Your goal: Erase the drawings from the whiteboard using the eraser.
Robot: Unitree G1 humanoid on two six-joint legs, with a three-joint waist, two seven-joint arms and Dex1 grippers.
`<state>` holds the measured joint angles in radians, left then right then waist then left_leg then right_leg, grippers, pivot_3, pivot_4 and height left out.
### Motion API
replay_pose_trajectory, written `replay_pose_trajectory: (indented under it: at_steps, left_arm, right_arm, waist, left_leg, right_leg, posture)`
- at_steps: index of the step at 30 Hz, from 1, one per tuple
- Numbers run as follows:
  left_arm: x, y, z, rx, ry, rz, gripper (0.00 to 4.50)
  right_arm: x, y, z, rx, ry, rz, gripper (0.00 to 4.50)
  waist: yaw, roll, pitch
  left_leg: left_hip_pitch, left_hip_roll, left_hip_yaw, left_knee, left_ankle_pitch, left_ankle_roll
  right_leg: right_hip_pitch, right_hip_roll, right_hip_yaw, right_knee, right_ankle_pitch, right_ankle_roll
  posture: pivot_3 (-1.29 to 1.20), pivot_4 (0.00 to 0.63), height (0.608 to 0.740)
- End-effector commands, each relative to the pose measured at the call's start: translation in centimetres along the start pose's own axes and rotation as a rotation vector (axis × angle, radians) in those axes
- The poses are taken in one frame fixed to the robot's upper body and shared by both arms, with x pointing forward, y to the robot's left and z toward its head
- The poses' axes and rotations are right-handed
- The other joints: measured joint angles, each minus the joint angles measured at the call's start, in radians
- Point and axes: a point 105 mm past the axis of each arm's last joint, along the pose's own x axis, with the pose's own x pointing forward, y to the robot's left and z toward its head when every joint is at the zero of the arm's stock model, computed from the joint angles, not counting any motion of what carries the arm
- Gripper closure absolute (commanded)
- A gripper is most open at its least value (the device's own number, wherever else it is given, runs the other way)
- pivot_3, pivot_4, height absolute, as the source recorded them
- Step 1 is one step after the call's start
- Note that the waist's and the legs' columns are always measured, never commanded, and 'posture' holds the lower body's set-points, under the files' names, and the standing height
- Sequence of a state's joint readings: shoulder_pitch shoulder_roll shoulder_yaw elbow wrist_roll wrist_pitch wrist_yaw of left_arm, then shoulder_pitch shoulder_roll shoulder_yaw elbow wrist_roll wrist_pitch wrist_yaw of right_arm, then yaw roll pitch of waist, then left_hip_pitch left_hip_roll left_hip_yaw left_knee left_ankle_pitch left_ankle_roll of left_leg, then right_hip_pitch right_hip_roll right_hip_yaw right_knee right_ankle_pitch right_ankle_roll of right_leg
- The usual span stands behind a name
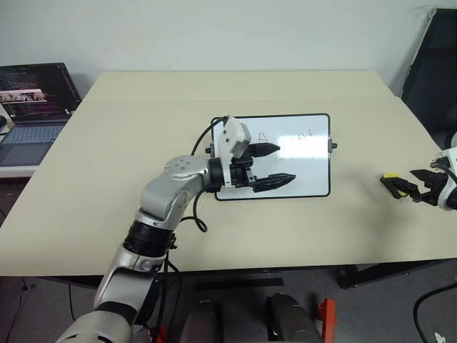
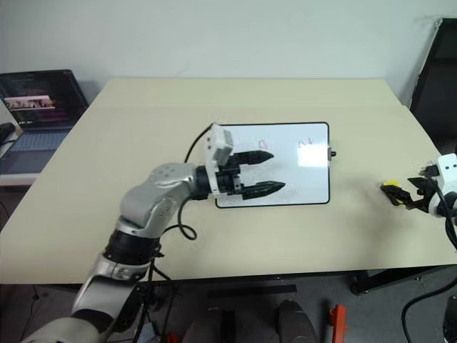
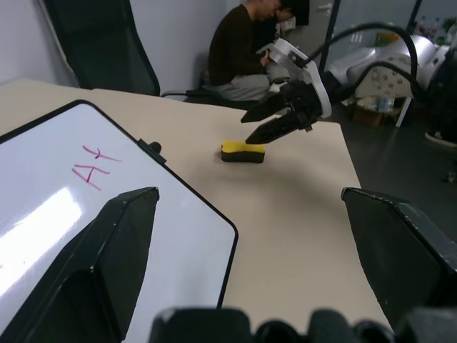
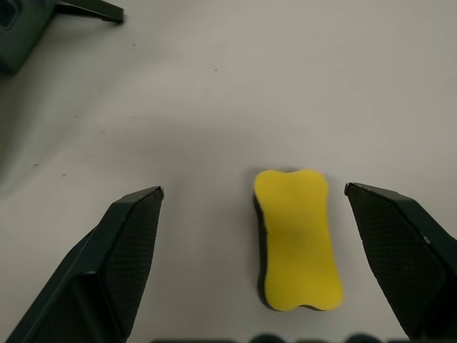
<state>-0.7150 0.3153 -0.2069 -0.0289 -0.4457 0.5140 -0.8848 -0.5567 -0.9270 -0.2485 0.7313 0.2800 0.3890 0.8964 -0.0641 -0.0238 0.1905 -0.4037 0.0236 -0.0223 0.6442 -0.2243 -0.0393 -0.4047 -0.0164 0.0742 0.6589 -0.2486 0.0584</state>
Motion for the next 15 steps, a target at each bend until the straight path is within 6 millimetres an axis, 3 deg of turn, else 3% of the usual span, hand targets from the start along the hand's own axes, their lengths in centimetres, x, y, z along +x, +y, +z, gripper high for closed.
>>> replay_pose_trajectory:
  at_steps: [1,6,15]
  left_arm:
    - [1.3,-0.7,1.1,0.058,-0.034,-0.021,0.00]
    - [1.9,-1.5,0.5,0.110,0.012,-0.048,0.00]
    - [1.4,-1.6,0.6,0.124,0.024,-0.039,0.00]
  right_arm:
    - [-0.4,-1.4,1.1,-0.042,-0.005,-0.039,0.04]
    - [0.5,-1.6,-0.6,-0.046,0.085,-0.053,0.04]
    - [1.0,-1.6,-1.0,-0.020,0.080,-0.055,0.04]
  waist:
    - [0.002,0.000,0.000]
    - [0.005,0.000,0.000]
    - [0.005,0.000,0.000]
  left_leg:
    - [0.000,0.000,0.000,0.000,0.000,0.000]
    - [0.000,-0.001,0.000,0.000,0.000,0.000]
    - [0.000,-0.001,0.001,0.000,0.000,0.000]
  right_leg:
    - [0.000,0.000,0.000,0.000,0.000,0.000]
    - [0.000,-0.001,0.000,0.000,0.000,0.000]
    - [0.000,-0.001,0.001,0.000,0.000,0.000]
  posture:
    - [0.00,0.150,0.740]
    - [0.00,0.150,0.740]
    - [0.00,0.150,0.740]
